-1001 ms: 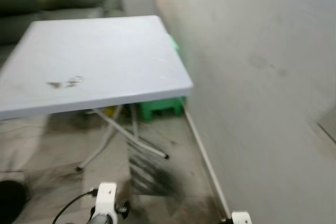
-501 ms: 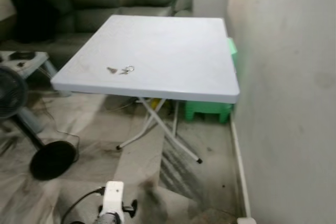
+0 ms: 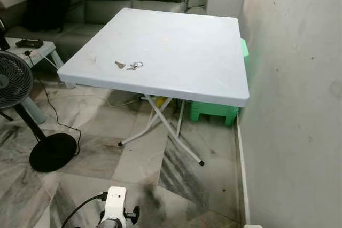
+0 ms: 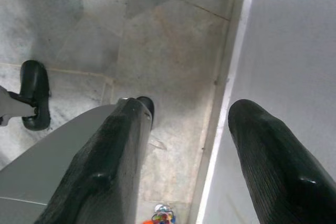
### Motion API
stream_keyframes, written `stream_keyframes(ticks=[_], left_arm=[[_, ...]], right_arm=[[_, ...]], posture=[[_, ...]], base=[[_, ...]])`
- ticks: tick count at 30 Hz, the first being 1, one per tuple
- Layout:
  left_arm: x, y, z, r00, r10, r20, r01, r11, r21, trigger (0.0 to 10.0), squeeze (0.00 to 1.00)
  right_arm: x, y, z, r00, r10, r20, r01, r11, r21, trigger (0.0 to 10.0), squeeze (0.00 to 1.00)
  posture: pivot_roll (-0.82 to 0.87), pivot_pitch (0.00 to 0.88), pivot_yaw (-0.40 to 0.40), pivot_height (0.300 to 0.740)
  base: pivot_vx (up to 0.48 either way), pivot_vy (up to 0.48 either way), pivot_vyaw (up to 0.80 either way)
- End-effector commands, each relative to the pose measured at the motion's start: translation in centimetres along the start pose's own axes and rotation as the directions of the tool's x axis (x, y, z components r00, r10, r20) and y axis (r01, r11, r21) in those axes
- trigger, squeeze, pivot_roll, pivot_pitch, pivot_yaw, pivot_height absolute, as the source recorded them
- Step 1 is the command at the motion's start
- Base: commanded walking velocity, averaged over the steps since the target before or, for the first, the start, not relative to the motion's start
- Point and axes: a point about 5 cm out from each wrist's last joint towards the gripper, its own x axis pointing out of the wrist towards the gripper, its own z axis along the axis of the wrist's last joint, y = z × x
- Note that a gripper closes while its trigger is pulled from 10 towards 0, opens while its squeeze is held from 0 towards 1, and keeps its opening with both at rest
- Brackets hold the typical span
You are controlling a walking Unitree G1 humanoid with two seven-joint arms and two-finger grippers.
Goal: Hang keys on a hook
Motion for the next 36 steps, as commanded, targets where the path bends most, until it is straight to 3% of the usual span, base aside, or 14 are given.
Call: stream_keyframes(ticks=[1,27,36], left_arm=[[-0.03,0.24,-0.04,1.0,0.01,-0.003,-0.01,1.0,0.006,10.0,0.0],[-0.07,0.4,-0.15,1.0,0.012,-0.008,-0.012,1.0,-0.013,10.0,0.0],[-0.06,0.38,-0.11,1.0,0.013,-0.005,-0.013,1.0,-0.017,10.0,0.0]], right_arm=[[0.02,0.03,0.07,1.0,0.006,0.0,-0.006,1.0,0.008,10.0,0.0],[-0.14,0.08,-0.66,1.0,0.009,-0.011,-0.009,1.0,0.03,10.0,0.0],[-0.18,-0.02,-0.76,1.0,0.007,-0.014,-0.007,1.0,0.029,10.0,0.0]], posture=[[0.01,0.0,-0.008,0.74],[0.0,0.0,-0.003,0.74],[0.01,0.0,-0.005,0.74]], base=[[0.0,0.0,0.0],[0.0,0.0,0.0],[0.0,0.282,0.0]])
